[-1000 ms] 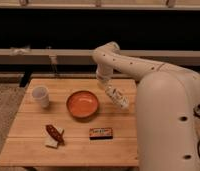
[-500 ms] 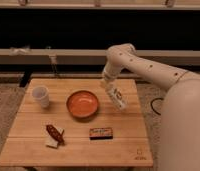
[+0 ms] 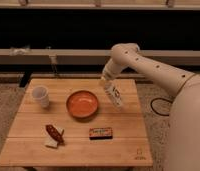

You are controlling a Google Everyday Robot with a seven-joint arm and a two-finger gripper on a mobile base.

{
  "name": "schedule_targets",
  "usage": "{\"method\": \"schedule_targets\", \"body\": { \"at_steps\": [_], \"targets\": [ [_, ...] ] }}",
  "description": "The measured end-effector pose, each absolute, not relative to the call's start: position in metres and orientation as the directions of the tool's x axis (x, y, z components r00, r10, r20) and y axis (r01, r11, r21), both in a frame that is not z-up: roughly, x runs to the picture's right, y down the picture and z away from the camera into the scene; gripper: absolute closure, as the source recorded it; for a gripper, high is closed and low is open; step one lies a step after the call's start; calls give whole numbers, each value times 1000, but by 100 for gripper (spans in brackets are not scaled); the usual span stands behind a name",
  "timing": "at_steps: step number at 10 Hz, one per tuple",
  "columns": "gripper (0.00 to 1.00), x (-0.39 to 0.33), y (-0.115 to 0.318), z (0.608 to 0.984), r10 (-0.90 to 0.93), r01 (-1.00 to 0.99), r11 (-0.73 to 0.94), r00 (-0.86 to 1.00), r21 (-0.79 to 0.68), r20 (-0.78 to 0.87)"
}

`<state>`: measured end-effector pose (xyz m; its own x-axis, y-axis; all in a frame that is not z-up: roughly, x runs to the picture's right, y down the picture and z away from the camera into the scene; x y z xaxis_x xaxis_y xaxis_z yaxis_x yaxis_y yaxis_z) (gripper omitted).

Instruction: Stand the bottle upright

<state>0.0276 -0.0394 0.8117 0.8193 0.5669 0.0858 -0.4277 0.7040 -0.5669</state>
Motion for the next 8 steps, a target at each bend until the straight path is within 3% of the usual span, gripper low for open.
{"method": "schedule_targets", "body": {
  "at_steps": [8],
  "targets": [
    [100,30,-56,799,610,-367,709,748,-603,262]
  ]
}}
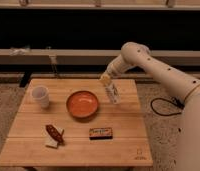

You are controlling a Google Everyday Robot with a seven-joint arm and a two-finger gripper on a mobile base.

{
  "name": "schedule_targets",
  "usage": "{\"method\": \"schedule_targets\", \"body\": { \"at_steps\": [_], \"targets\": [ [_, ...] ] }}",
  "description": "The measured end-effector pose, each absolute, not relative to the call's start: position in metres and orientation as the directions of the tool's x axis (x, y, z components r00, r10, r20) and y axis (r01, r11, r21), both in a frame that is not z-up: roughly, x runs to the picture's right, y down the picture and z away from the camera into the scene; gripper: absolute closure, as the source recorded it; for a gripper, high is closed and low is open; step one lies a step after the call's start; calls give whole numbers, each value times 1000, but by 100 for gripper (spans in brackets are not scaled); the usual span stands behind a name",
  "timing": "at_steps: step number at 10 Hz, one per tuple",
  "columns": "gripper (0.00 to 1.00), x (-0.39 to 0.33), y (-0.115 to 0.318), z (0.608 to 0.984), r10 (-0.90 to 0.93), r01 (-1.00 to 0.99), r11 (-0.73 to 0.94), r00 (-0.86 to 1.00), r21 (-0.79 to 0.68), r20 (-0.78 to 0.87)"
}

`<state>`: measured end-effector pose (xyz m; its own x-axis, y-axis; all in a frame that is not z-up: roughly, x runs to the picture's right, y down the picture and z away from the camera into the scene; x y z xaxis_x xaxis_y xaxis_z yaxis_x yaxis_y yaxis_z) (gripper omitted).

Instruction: Stand the bottle upright

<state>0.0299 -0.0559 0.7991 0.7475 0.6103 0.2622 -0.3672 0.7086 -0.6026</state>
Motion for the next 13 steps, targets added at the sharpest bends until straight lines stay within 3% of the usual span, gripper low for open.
{"method": "schedule_targets", "body": {
  "at_steps": [13],
  "targets": [
    [100,35,-43,808,728,-459,669,564,-585,390]
  ]
}}
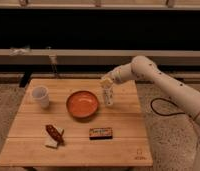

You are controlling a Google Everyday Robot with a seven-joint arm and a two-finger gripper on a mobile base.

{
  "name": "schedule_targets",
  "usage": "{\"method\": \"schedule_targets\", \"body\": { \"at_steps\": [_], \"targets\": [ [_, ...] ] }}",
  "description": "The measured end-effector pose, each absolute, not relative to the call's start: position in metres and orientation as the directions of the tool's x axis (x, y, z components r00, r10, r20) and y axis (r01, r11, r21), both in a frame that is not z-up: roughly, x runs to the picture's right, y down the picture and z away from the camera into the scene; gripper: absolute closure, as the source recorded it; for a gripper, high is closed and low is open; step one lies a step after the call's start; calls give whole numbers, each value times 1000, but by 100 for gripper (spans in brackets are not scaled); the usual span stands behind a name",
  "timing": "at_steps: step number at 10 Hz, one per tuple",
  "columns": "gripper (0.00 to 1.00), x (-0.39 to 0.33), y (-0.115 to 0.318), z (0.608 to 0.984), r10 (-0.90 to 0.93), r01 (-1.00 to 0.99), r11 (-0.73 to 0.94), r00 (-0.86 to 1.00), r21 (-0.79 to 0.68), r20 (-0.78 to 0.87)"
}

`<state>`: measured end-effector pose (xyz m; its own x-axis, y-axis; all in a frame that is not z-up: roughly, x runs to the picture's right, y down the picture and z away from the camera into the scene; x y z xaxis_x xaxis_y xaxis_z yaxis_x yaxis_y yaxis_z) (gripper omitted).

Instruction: Stand the bottle upright

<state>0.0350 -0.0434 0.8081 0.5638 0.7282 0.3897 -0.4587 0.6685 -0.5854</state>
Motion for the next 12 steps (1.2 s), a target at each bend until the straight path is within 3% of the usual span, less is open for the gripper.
{"method": "schedule_targets", "body": {
  "at_steps": [7,9,12],
  "targets": [
    [100,60,-29,819,765,-515,642,482,-568,428],
    [86,61,-27,816,761,-519,647,482,-559,434],
    [56,58,-22,812,762,-517,647,477,-561,438]
  ]
}}
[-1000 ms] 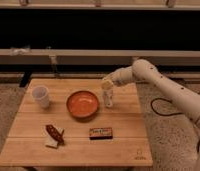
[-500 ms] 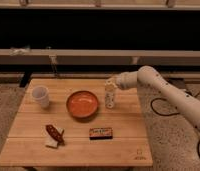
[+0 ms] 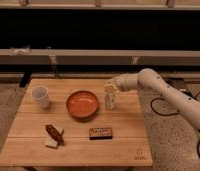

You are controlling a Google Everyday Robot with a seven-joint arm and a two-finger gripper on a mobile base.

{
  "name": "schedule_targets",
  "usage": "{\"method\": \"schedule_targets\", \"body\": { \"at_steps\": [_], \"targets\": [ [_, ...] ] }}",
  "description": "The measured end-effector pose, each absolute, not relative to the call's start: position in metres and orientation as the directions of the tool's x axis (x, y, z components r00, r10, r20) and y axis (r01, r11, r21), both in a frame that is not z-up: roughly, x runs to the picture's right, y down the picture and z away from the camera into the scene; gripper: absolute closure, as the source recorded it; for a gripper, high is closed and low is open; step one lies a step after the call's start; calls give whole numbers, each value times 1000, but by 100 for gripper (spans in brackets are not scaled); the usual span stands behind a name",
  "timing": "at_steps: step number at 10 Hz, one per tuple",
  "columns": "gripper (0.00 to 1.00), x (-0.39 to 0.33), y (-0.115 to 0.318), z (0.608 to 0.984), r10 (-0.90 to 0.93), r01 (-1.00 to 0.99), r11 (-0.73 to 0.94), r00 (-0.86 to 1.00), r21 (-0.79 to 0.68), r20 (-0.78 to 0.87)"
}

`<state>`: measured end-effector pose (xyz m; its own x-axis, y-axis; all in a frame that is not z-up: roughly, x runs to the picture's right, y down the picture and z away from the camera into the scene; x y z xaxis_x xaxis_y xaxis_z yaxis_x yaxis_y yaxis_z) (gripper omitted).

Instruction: Stand the bottle upright

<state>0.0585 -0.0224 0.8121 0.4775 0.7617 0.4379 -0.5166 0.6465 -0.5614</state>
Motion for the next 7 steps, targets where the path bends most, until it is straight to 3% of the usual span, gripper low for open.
{"method": "schedule_targets", "body": {
  "at_steps": [3,4,7],
  "targets": [
    [25,61,-19,808,767,-519,641,467,-565,440],
    [21,62,-18,807,768,-520,639,465,-566,440],
    [20,65,-15,805,773,-526,633,459,-567,437]
  ]
}}
